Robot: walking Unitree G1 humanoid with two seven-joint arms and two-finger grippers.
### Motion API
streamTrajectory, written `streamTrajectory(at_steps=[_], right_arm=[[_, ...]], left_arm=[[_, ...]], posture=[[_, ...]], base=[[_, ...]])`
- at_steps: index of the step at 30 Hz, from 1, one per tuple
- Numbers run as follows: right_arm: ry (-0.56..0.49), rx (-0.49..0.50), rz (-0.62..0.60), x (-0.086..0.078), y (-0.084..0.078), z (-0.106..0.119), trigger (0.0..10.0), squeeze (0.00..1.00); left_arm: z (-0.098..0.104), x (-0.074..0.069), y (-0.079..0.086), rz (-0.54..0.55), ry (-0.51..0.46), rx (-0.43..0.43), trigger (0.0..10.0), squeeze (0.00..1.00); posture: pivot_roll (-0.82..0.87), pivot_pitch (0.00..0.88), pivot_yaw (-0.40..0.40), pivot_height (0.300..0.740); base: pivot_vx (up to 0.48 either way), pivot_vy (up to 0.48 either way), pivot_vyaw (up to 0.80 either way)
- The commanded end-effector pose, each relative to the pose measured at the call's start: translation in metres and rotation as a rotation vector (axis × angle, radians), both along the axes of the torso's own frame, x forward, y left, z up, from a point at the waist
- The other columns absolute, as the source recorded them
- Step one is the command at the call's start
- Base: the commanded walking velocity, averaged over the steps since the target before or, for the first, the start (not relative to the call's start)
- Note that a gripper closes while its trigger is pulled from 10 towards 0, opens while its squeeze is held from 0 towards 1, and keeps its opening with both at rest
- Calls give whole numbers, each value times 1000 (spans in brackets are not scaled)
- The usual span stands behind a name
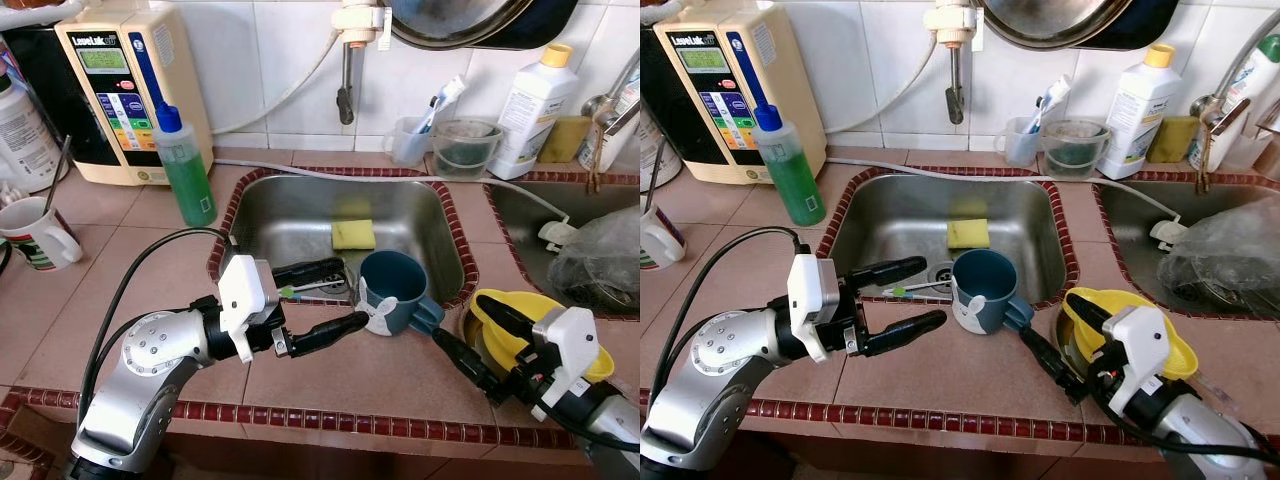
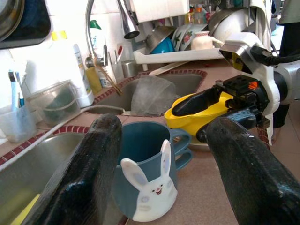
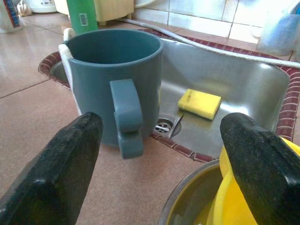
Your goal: Kitchen organization
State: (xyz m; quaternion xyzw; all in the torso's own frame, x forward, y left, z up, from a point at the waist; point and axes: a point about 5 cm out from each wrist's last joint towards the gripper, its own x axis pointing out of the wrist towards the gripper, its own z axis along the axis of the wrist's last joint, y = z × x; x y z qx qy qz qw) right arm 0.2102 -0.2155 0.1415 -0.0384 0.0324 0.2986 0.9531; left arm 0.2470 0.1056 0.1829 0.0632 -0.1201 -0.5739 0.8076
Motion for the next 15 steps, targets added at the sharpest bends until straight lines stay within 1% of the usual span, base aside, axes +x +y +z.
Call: streamTrajectory(at_steps=[1, 7, 15], right_arm=[[19, -6, 14, 2, -2, 0, 10000, 0], [42, -2, 45, 7, -1, -2, 10000, 0], [41, 13, 82, 13, 4, 0, 10000, 0]], left_arm=[[4, -2, -3, -12, -15, 1, 10000, 0], [5, -3, -5, -2, -15, -7, 10000, 0], [5, -4, -5, 11, -14, -15, 10000, 0]], posture=[[-200, 57, 28, 740], [-196, 62, 20, 740], [-185, 71, 11, 740]], base=[[0, 0, 0], [0, 0, 0], [0, 0, 0]])
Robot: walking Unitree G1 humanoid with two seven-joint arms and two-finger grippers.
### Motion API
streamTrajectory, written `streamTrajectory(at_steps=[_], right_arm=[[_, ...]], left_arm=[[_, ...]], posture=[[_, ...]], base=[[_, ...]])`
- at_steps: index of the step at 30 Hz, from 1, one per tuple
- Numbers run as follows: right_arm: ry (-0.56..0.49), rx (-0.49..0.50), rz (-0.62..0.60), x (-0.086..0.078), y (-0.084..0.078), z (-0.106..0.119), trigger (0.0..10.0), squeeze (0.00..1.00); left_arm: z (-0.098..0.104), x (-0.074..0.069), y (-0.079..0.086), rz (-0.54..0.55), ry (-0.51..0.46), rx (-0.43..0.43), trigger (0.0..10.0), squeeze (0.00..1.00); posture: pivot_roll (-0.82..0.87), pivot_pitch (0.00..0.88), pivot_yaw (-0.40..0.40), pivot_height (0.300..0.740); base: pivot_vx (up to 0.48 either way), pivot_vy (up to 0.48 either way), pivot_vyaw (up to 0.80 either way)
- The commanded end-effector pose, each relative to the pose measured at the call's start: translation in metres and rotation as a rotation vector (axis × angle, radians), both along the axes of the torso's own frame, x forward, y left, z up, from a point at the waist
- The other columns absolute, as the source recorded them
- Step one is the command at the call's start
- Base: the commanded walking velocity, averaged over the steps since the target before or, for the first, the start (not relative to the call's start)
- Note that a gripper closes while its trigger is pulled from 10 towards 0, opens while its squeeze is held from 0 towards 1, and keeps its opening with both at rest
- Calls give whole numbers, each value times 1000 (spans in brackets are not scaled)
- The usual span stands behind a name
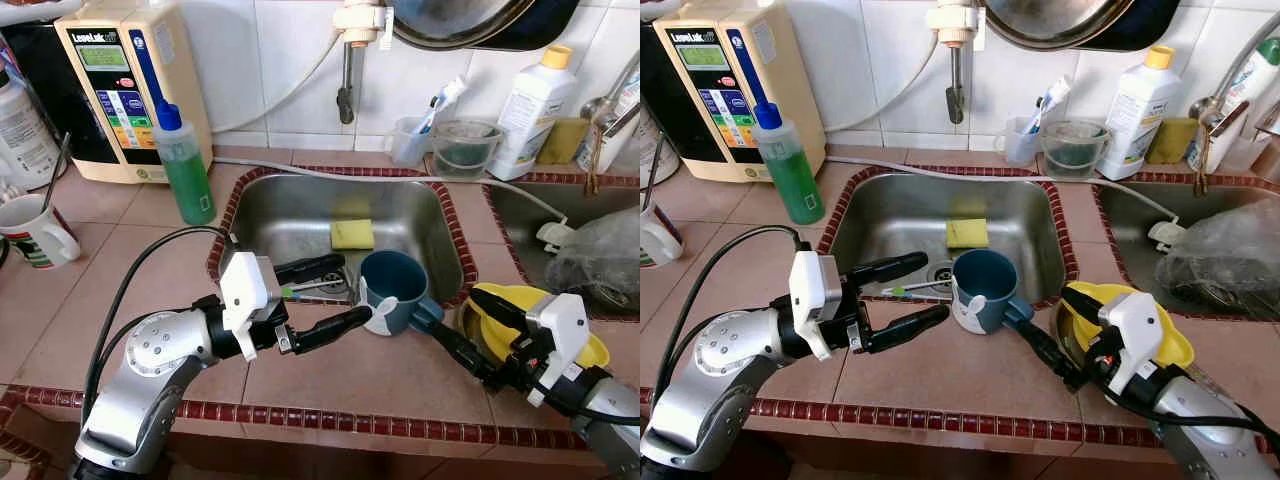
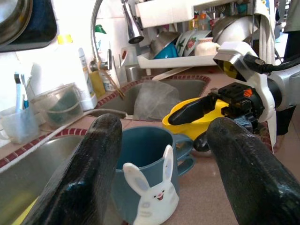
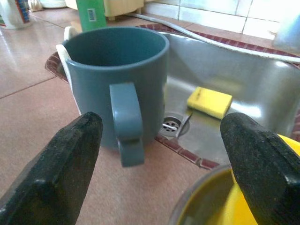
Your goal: Kitchen organization
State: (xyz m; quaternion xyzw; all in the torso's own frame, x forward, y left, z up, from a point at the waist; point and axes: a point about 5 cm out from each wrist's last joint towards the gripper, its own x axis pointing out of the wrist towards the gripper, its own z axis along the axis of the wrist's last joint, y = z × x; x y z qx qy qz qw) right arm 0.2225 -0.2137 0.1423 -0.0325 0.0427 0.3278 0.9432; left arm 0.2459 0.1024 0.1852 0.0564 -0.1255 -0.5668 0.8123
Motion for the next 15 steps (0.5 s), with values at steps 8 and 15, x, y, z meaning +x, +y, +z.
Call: streamTrajectory(at_steps=[8, 15], right_arm=[[26, 23, 60, 2, 6, 1, 10000, 0], [37, 26, 81, 3, 8, -1, 10000, 0]], left_arm=[[4, -3, -2, 6, -14, 1, 10000, 0], [5, -3, -2, 8, -14, -4, 10000, 0]], posture=[[-181, 71, 11, 740], [-179, 74, 12, 740]], base=[[0, 0, 0], [0, 0, 0]])
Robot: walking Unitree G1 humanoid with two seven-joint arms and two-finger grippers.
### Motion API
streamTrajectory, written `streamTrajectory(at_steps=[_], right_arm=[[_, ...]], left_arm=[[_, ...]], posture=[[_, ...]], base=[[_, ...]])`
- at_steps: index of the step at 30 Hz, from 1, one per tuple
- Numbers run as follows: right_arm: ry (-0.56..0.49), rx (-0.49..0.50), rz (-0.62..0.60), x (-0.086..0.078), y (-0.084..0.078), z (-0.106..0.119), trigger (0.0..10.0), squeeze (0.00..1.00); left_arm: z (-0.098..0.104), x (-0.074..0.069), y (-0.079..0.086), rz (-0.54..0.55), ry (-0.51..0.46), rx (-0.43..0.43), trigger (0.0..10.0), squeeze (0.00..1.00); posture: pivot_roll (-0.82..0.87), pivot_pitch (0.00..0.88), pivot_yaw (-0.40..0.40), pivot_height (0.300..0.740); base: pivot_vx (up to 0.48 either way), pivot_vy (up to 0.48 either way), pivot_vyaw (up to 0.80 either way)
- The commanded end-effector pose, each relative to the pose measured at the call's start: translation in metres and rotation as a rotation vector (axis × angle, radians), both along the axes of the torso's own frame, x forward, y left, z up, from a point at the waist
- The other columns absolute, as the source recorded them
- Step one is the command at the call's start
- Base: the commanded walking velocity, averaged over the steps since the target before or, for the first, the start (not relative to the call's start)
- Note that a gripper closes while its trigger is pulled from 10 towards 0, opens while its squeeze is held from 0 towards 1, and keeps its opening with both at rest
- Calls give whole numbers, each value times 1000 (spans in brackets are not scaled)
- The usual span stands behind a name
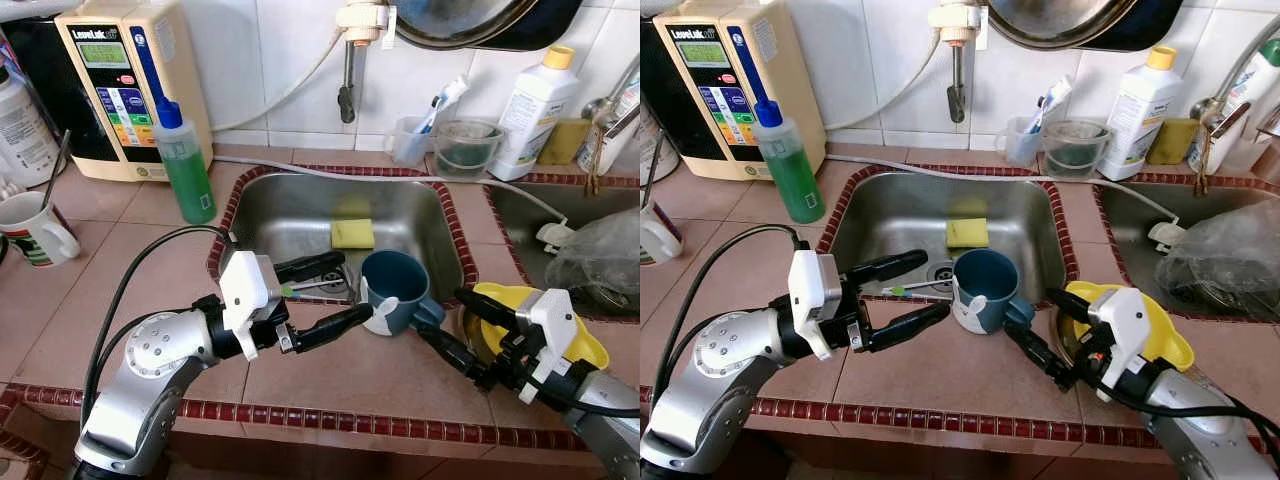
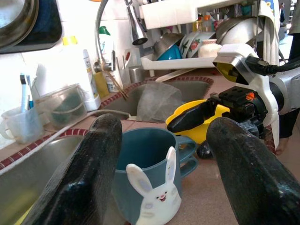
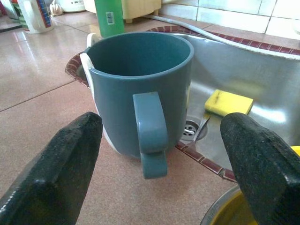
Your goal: Kitchen organization
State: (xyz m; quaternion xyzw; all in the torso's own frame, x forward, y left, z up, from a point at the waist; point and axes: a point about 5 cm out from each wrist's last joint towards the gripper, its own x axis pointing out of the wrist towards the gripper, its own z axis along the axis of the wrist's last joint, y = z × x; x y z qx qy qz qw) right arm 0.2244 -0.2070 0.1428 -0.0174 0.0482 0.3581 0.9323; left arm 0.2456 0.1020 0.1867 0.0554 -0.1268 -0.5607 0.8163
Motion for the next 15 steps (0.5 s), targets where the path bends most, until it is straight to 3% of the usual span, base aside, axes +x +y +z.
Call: streamTrajectory(at_steps=[1, 15], right_arm=[[14, -1, 19, 1, 1, -1, 10000, 0], [46, -7, 50, 2, 2, -4, 10000, 0]], left_arm=[[4, -2, -1, -6, -13, 1, 10000, 0], [4, -4, -2, -3, -13, -3, 10000, 0]], posture=[[-179, 74, 12, 740], [-175, 80, 10, 740]], base=[[0, 0, 0], [0, 0, 0]])
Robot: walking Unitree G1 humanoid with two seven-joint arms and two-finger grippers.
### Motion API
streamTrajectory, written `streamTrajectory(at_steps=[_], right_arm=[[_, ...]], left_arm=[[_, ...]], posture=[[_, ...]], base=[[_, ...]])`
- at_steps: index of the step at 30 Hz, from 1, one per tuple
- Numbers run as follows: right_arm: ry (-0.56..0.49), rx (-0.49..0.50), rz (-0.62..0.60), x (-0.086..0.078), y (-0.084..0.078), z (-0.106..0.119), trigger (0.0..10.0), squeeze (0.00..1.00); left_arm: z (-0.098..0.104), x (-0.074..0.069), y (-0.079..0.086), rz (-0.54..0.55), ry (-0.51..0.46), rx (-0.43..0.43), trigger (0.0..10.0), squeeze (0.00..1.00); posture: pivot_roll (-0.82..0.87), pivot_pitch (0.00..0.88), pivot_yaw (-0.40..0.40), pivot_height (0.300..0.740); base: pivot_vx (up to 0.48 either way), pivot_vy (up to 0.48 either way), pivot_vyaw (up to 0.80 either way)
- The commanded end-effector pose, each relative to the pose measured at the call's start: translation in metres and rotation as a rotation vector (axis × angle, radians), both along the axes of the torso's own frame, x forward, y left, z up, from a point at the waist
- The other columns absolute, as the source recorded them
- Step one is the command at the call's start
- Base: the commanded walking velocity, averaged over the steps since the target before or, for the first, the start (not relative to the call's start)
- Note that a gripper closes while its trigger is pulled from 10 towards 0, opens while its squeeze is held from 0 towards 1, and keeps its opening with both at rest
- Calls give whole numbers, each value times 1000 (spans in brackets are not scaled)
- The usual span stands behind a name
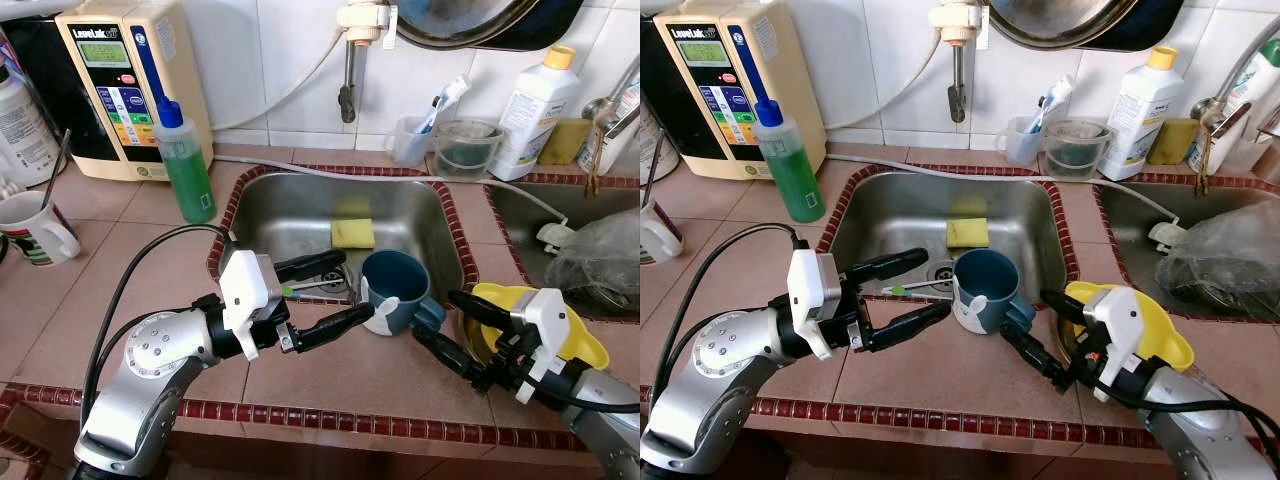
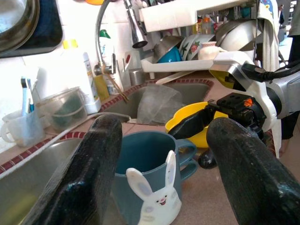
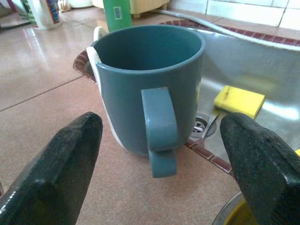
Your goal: Kitchen organization
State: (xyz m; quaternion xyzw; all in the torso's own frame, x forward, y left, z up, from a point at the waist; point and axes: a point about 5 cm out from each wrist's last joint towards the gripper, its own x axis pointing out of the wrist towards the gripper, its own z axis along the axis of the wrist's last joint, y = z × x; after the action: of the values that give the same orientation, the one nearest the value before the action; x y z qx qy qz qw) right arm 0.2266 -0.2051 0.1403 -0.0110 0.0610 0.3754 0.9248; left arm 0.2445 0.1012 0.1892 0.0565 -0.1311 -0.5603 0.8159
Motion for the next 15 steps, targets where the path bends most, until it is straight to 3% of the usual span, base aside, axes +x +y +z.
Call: streamTrajectory(at_steps=[1, 6, 7, 8, 9, 11, 15], right_arm=[[18, -13, 17, 0, 0, -1, 10000, 0], [22, -11, 25, 0, 0, -1, 10000, 0], [23, -11, 27, 0, 0, -1, 9490, 0], [24, -9, 28, 1, 0, -1, 6078, 0], [24, -9, 28, 1, 0, -1, 6078, 0], [25, 3, 35, 1, 0, 0, 0, 0], [23, 4, 38, 1, 0, 1, 0, 0]], left_arm=[[2, -3, -1, -2, -3, -1, 10000, 0], [2, -3, -1, 1, -1, -4, 10000, 0], [2, -4, -1, 1, -2, -4, 10000, 0], [2, -4, -1, 1, -2, -3, 10000, 0], [2, -4, -1, 1, -2, -3, 10000, 0], [2, -3, -1, 4, -1, -5, 10000, 0], [3, -3, -2, 4, -2, -5, 10000, 0]], posture=[[-175, 80, 8, 740], [-173, 84, 6, 740], [-173, 84, 6, 740], [-172, 83, 5, 740], [-172, 83, 5, 740], [-173, 83, 5, 740], [-173, 83, 6, 740]], base=[[0, 0, 0], [0, 0, 0], [0, 0, 0], [0, 0, 0], [0, 0, 0], [0, 0, 0], [0, 0, 0]])
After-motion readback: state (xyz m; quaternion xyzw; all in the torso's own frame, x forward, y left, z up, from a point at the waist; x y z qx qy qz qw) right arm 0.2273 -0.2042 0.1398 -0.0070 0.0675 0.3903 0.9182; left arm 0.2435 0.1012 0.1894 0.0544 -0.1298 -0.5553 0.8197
